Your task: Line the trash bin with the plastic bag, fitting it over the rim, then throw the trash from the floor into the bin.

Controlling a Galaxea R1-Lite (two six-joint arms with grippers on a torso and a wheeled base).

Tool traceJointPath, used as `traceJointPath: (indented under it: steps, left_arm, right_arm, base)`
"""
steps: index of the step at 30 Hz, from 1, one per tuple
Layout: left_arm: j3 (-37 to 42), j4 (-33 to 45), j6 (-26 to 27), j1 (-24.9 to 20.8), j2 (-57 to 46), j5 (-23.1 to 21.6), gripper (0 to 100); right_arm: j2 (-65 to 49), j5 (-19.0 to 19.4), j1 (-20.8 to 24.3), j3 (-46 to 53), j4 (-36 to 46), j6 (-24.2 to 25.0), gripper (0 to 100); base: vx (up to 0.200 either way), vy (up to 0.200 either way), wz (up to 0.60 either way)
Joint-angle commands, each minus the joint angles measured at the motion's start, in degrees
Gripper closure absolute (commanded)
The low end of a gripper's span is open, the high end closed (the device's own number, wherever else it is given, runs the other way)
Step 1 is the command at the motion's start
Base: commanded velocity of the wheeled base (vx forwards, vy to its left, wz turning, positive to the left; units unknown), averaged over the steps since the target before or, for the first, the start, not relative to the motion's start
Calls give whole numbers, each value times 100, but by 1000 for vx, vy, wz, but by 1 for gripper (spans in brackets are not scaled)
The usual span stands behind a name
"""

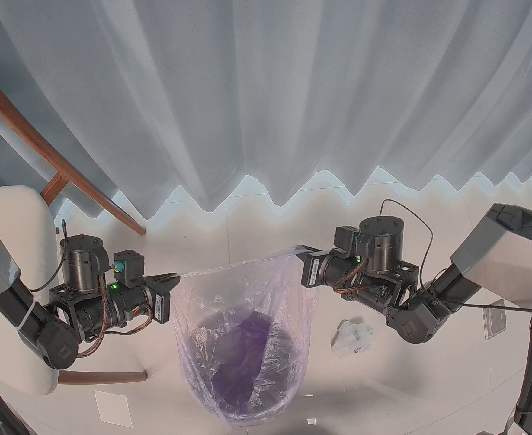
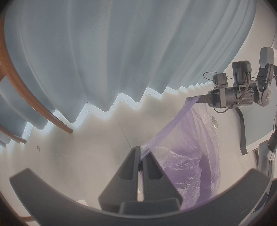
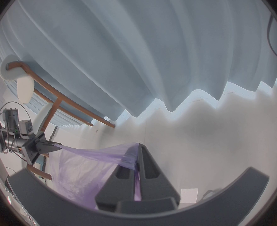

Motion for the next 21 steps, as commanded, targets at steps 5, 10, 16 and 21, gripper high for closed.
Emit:
traceJointPath:
  steps: [5, 10, 16, 21]
  left_arm:
    - [-12, 38, 8, 36, 183, 45, 100]
    - [5, 38, 8, 141, 341, 80, 100]
    - [23, 38, 8, 282, 517, 63, 100]
    - [23, 38, 8, 326, 719, 63, 100]
  right_arm:
    - [392, -11, -66, 159, -51, -10, 100]
    - [629, -11, -66, 150, -68, -1, 100]
    - [796, 7, -119, 79, -68, 7, 100]
    - [946, 15, -145, 53, -86, 16, 100]
  base:
    - [0, 0, 0]
    - [0, 0, 0]
    - [0, 0, 0]
    - [0, 0, 0]
